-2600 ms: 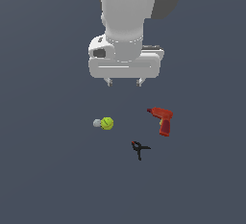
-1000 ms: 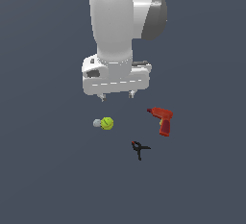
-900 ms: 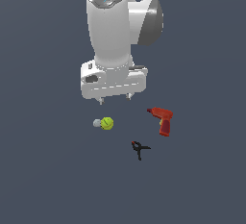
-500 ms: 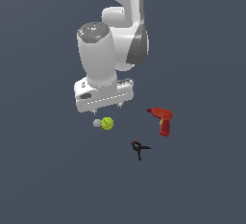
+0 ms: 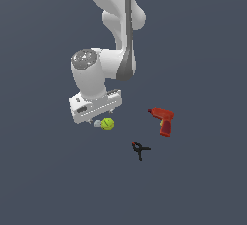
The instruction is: Pick up a designated object from a clutter of objects.
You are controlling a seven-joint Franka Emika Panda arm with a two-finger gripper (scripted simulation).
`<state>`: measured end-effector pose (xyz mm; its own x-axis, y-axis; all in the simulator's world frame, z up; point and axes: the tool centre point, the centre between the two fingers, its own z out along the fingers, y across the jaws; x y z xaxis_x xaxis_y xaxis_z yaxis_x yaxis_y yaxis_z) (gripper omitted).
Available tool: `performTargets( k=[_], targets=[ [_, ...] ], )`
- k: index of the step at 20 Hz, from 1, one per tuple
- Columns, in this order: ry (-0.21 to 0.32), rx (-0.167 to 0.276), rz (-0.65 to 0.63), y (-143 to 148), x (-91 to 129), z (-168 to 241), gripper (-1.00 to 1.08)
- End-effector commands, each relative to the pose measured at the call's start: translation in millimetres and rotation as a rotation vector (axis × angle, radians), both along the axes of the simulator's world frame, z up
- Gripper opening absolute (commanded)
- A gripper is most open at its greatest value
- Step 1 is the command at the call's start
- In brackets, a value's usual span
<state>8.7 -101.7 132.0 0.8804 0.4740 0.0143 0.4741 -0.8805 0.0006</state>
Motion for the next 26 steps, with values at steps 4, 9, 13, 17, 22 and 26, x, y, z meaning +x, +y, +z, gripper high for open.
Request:
performTargets(
  k=[4,9,13,17,22,26],
  targets=[
    [0.006,-0.004,0.081,-18,-10,-31,1.0],
    [0.01,-0.006,0.129,-28,-18,-50,1.0],
    [0.012,-0.007,0.151,-33,-21,-58,1.0],
    [0.012,-0.007,0.159,-34,-23,-61,1.0],
    [0.013,-0.007,0.155,-34,-23,-65,1.0],
    [0.013,-0.007,0.157,-34,-23,-79,1.0]
  ],
)
